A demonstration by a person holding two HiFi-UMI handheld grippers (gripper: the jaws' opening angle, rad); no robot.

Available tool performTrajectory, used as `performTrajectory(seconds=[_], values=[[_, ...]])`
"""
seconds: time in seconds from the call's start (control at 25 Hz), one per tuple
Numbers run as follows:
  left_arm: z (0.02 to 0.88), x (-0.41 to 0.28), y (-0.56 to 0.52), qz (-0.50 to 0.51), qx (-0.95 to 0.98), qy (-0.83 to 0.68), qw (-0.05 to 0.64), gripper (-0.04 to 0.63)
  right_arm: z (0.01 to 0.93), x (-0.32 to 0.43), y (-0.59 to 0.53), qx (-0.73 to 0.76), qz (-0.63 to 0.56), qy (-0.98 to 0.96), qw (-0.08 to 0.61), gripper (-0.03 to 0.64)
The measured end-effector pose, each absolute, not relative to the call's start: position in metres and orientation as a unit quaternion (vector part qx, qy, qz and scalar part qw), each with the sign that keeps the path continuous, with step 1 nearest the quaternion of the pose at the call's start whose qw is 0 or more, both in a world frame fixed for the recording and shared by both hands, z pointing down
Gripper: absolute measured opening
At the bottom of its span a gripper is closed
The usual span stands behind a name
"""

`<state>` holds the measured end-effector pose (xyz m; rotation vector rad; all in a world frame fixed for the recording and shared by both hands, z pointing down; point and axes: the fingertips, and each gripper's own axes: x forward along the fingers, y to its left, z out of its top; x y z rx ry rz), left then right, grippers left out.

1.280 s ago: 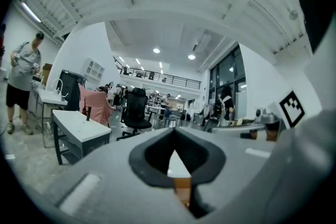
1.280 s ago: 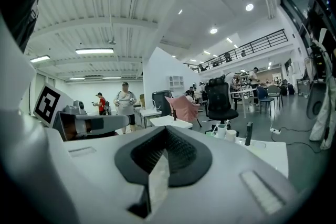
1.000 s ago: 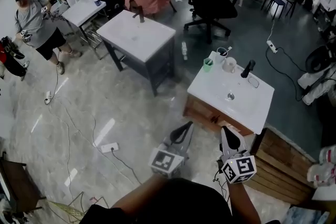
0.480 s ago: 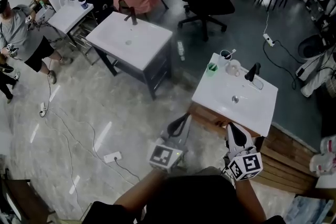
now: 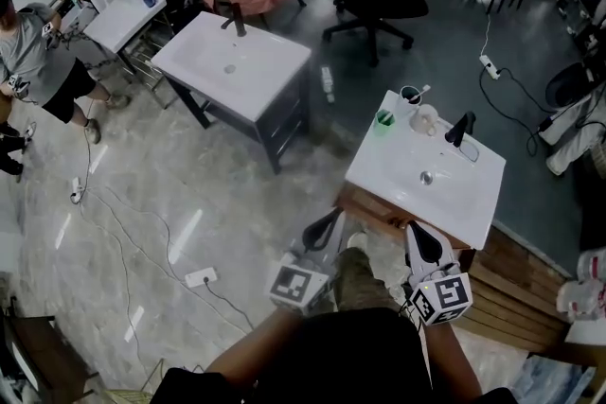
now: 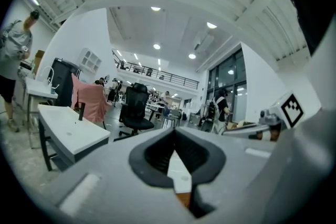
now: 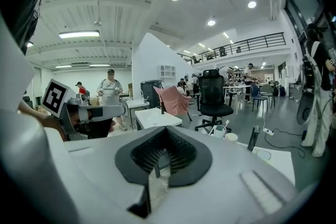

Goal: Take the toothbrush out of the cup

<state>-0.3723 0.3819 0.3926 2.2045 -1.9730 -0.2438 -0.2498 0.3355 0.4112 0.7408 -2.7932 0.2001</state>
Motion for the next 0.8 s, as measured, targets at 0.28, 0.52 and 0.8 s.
performTrajectory(seconds=[0.28, 0.52, 0.8], values=[[0.402, -0.364, 0.325, -0.054, 0.734, -0.670, 0.094, 0.003, 0.425, -0.249, 0.274, 0.245, 0.100, -0.958, 0.112, 0.002], [0.414, -0.354, 0.248, -0.037, 0.741, -0.662, 0.110, 0.003, 0.442, -0.243, 0.204, 0.251, 0.120, -0.954, 0.114, 0.002], [0.425, -0.358, 0.169, -0.004, 0.729, -0.672, 0.129, 0.003, 0.454, -0.251, 0.123, 0.245, 0.140, -0.952, 0.117, 0.003]])
